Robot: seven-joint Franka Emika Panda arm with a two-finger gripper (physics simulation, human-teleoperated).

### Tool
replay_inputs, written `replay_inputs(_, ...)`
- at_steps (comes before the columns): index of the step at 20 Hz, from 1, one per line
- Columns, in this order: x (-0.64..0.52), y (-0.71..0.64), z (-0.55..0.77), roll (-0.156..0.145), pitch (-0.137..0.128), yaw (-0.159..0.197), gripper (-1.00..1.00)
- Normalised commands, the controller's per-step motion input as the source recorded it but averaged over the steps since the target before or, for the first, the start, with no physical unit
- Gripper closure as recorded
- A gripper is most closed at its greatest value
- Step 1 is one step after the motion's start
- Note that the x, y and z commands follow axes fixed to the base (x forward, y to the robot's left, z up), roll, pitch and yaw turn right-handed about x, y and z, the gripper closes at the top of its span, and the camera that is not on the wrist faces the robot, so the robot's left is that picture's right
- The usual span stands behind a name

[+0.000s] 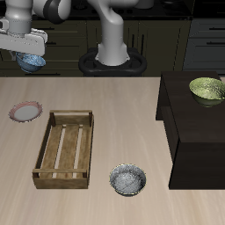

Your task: Place the blue bowl on the plate

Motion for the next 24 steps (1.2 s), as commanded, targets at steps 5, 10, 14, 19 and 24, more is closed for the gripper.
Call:
replay_inputs(5,0.04,-0.09,0.06,-0.03,-0.023,0.005,1.0)
replay_inputs(10,0.1,0.09,-0.21,0.009,0.03,-0.002,1.0)
replay_inputs(14,0.14,0.19,-0.38,0.035,0.051,0.015,1.0)
replay_inputs(19,0.15,0.15,-0.26,0.021,0.031,-0.001,1.0)
replay_inputs(24,0.14,-0.01,-0.17,-0.014,0.015,-0.002,1.0)
